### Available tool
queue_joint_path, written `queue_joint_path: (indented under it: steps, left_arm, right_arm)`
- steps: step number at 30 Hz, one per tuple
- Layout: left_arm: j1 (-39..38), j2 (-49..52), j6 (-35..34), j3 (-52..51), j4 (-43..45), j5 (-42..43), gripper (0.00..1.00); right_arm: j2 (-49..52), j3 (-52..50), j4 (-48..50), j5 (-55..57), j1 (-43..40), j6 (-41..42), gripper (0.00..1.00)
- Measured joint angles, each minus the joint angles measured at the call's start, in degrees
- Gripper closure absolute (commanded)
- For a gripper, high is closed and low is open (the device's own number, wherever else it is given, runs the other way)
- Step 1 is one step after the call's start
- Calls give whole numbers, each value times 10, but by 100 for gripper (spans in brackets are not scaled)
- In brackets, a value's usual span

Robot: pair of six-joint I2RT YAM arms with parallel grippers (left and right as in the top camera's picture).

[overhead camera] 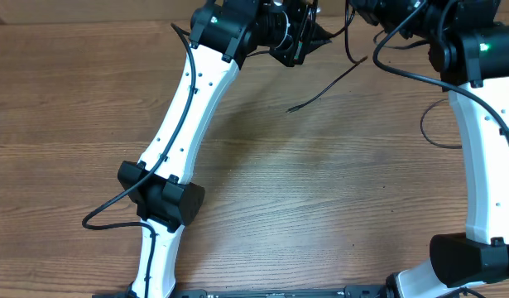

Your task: Untangle cables

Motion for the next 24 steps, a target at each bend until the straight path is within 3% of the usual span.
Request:
queue_joint_path:
  steps: [4,11,15,21,24]
  left_arm:
    - [2,0,36,0,0,-17,96]
    - [24,0,260,0,-7,-54,96]
    - [32,0,445,0,-24,-91,96]
    - [33,0,667,0,-80,-114,96]
    - [33,0,712,0,-122,-117,96]
  right_arm:
    - [0,0,-39,13,0,-16,96]
    - [0,0,-147,86,0,-113,23]
    - [0,0,-199,126,0,-186,3]
    - [0,0,-218,153,0,-329,3]
    - [0,0,-220,158,0,-395,6]
